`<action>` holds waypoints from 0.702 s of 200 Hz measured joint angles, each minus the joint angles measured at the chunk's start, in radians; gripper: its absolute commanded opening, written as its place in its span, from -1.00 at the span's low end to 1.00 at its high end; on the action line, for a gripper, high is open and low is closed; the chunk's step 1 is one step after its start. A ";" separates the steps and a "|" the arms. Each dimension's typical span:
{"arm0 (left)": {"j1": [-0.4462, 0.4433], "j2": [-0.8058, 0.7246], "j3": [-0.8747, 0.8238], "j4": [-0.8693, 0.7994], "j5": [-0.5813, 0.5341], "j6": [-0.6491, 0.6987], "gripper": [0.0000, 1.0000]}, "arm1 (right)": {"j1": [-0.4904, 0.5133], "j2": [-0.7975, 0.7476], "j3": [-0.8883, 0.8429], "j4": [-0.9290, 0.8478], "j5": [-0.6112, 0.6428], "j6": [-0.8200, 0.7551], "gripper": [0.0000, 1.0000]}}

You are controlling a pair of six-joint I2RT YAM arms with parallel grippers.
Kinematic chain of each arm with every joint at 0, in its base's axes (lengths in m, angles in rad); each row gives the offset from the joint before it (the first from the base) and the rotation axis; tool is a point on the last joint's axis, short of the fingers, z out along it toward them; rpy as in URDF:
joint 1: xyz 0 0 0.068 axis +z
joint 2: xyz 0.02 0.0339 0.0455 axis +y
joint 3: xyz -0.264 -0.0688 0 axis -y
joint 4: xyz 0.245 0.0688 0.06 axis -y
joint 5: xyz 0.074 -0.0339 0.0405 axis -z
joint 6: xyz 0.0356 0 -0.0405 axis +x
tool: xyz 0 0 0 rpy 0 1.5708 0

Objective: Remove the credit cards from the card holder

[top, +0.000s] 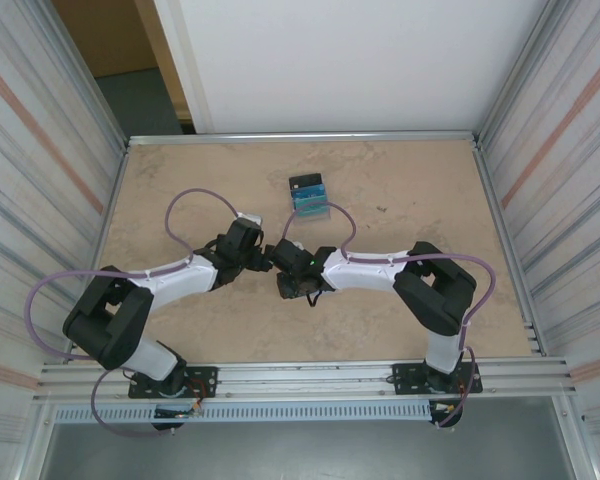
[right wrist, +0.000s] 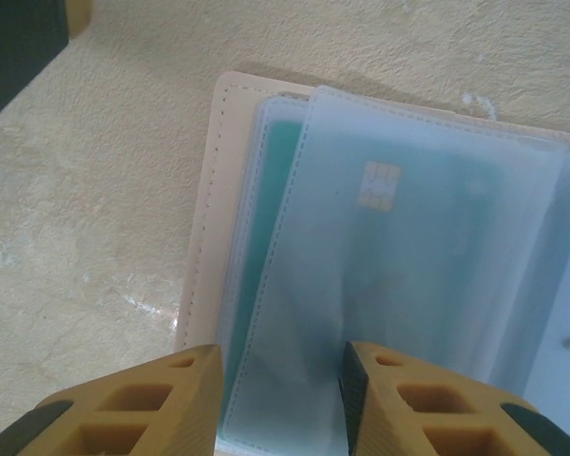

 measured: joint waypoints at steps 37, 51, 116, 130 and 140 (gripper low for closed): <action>0.000 0.000 0.000 -0.004 0.000 0.000 0.97 | 0.000 0.005 0.000 0.000 0.008 0.000 -0.29; 0.000 0.000 0.000 -0.004 0.000 0.000 0.98 | 0.003 0.006 0.000 -0.001 0.014 0.000 -0.30; 0.000 -0.004 0.000 -0.006 0.000 0.002 0.97 | 0.017 0.011 0.000 -0.002 0.053 0.003 -0.54; -0.002 -0.007 0.000 -0.007 0.000 0.005 0.97 | 0.010 0.004 -0.015 0.021 0.043 0.004 -0.58; -0.006 -0.011 0.000 -0.008 -0.001 0.011 0.97 | 0.001 -0.008 -0.033 0.040 0.028 0.004 -0.60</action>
